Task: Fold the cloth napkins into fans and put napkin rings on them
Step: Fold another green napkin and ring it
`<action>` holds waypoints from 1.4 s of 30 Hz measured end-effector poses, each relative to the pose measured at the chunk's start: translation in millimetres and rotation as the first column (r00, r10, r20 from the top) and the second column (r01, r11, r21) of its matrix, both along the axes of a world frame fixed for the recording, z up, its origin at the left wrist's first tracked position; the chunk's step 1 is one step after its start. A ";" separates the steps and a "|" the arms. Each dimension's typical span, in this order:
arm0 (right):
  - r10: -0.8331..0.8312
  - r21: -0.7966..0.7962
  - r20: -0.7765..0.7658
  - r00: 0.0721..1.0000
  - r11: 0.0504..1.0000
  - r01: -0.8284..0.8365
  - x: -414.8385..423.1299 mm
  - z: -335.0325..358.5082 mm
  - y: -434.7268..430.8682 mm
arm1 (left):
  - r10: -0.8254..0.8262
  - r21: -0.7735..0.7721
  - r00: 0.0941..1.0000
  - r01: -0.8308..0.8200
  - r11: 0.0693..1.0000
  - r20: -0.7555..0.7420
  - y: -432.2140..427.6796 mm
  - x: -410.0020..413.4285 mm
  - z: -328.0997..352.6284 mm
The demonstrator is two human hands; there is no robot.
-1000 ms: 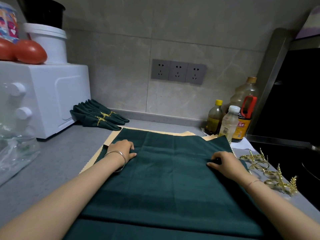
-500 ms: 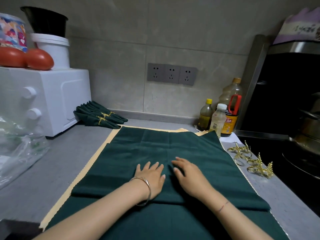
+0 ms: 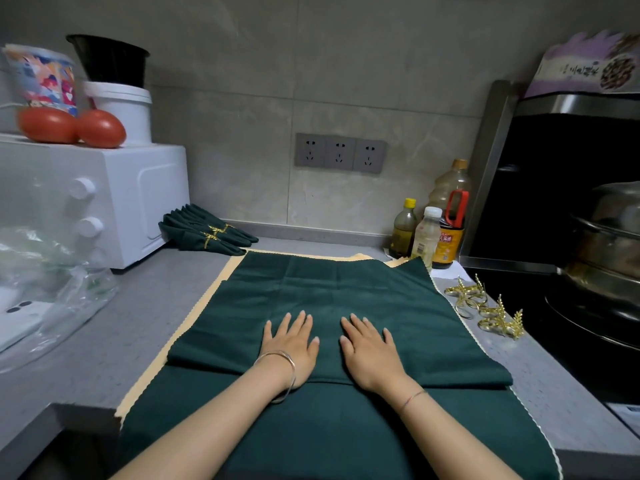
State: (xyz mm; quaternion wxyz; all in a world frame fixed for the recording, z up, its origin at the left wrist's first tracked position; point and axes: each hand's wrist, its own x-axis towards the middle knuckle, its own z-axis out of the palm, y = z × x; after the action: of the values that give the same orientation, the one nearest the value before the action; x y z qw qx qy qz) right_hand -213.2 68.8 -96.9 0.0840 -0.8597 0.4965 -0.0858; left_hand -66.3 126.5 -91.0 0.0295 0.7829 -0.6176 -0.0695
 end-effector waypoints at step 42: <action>-0.031 -0.001 -0.165 0.986 1.000 0.031 125.7 44.0 -114.7 | 0.252 -0.072 0.967 -0.250 0.965 0.023 27.6 96.2 -9.2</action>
State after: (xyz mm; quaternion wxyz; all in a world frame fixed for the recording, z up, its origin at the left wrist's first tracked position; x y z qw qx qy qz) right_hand -87.5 -45.9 -52.9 0.0421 -0.8559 0.5152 -0.0151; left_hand 29.9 154.1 -100.2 0.0551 0.8544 -0.5158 -0.0314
